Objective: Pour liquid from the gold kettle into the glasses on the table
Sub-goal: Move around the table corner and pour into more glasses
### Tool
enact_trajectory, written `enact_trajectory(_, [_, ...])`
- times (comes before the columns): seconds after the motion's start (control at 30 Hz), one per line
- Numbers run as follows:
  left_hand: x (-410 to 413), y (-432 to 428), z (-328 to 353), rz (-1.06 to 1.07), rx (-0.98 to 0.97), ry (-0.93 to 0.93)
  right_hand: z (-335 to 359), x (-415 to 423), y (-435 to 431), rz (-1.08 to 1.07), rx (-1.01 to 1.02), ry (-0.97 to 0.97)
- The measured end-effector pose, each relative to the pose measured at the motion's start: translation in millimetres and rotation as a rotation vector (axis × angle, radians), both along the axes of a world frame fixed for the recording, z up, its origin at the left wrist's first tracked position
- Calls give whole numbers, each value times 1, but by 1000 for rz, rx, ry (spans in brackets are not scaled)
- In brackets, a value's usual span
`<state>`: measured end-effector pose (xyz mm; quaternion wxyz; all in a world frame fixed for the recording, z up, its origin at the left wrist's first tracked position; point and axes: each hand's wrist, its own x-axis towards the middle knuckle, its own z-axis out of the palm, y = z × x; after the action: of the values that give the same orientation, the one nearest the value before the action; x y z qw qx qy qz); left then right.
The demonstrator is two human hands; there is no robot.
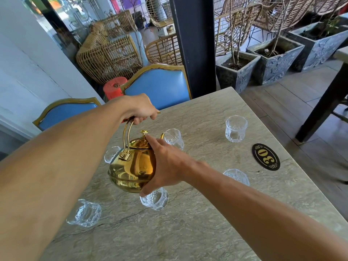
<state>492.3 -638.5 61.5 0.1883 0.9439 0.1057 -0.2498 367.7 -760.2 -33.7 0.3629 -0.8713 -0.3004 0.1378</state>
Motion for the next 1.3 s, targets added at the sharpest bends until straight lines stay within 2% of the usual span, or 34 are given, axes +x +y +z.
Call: enact_trajectory(1.3, [3, -6, 1, -40, 34, 30, -2, 1, -1, -10, 20, 19])
